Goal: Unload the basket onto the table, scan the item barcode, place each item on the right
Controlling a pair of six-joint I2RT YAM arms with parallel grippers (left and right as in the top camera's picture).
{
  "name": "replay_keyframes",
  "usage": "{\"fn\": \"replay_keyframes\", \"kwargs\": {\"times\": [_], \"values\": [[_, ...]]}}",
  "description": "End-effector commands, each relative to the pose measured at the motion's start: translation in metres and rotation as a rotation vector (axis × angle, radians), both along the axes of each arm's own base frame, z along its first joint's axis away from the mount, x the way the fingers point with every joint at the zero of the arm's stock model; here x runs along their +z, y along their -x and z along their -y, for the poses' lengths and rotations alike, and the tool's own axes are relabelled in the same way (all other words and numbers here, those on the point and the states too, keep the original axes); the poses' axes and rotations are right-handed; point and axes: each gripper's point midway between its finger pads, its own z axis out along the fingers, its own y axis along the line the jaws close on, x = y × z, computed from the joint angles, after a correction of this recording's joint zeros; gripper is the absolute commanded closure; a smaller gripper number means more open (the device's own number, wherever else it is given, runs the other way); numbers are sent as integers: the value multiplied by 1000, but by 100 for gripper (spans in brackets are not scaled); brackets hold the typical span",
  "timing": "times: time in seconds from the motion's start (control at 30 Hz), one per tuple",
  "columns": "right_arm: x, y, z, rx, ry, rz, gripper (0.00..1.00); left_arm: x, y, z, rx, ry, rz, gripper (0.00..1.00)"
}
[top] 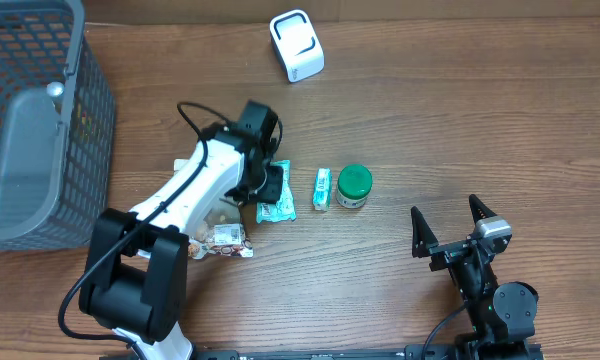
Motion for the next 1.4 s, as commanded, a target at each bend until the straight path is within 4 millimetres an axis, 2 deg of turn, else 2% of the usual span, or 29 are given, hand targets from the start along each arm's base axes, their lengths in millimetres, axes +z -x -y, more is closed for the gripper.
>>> {"fn": "replay_keyframes", "kwargs": {"times": [0.0, 0.17, 0.3, 0.77, 0.83, 0.93, 1.07, 1.2, 1.37], "values": [[-2, -1, 3, -13, 1, 3, 0, 18, -9, 20, -27, 95, 6, 63], [-2, -1, 3, -13, 1, 3, 0, 11, -2, 17, -7, 84, -22, 70], [-2, -1, 3, -13, 1, 3, 0, -1, 5, 14, 20, 72, -53, 73], [-2, -1, 3, -13, 1, 3, 0, -59, 34, 11, 21, 4, -211, 70], [-2, -1, 3, -13, 1, 3, 0, -61, 37, 12, 16, 1, -227, 66], [-2, -1, 3, -13, 1, 3, 0, -55, 40, 12, 13, -3, -233, 61], [-2, -1, 3, -13, 1, 3, 0, -37, 40, 12, -2, -5, -236, 57], [-2, -1, 3, -13, 1, 3, 0, -10, 44, 11, -29, -4, -234, 55], [-2, -1, 3, -13, 1, 3, 0, 19, 33, 15, -34, 22, -164, 54]]}}
